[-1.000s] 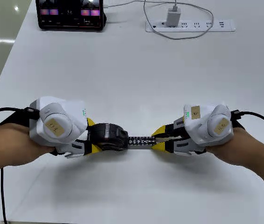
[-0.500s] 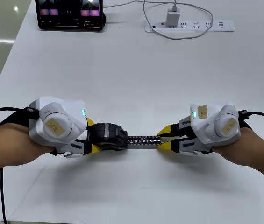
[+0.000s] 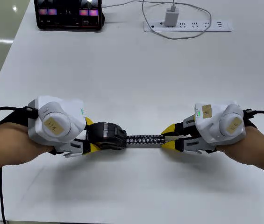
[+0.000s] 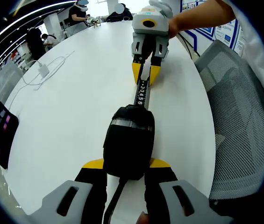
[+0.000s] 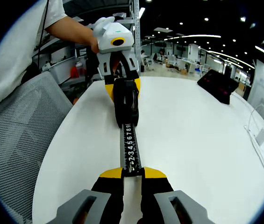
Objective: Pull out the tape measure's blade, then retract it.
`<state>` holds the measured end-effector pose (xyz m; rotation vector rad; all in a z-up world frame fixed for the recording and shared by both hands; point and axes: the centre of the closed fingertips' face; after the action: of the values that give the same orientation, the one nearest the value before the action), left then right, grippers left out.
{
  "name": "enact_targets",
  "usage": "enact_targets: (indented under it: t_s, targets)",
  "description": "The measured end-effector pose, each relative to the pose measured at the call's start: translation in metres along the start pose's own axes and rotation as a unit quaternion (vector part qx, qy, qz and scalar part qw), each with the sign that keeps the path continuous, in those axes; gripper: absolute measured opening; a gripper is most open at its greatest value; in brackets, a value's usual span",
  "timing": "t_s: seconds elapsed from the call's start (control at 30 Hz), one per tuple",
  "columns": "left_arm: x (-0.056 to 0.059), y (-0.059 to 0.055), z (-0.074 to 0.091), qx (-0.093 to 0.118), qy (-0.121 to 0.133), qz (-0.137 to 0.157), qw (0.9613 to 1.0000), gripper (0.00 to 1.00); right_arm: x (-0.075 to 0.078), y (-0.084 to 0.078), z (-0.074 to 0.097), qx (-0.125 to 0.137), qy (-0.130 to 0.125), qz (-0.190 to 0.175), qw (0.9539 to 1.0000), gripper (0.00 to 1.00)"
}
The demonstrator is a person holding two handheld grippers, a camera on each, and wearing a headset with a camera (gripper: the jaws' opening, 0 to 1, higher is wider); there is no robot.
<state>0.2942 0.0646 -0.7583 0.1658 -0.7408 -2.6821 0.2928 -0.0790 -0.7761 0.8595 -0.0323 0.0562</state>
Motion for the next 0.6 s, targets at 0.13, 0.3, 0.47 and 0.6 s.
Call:
enact_targets:
  t_s: [0.13, 0.3, 0.47, 0.6]
  targets:
    - [0.0, 0.0, 0.0, 0.0, 0.0, 0.001, 1.0, 0.25, 0.0, -0.001, 0.003, -0.002, -0.002, -0.001, 1.0, 0.1]
    - [0.0, 0.0, 0.0, 0.0, 0.0, 0.001, 1.0, 0.25, 0.0, -0.005, 0.007, -0.005, -0.004, -0.001, 1.0, 0.1]
    - [0.0, 0.0, 0.0, 0.0, 0.001, 0.001, 1.0, 0.25, 0.0, -0.009, 0.012, -0.008, -0.006, -0.002, 0.9999, 0.1]
    - [0.0, 0.0, 0.0, -0.001, 0.001, 0.001, 1.0, 0.25, -0.001, -0.011, 0.014, -0.011, -0.007, -0.002, 0.9999, 0.1]
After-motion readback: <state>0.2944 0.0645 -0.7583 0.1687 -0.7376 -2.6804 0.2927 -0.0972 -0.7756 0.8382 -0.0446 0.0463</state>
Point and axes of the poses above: the centre of the closed fingertips' face, and the gripper's own axes: z roughly backward along the fingers, x roughly to its right, y roughly out of its top, and after that the axes turned 6 degrees about z, right-handed
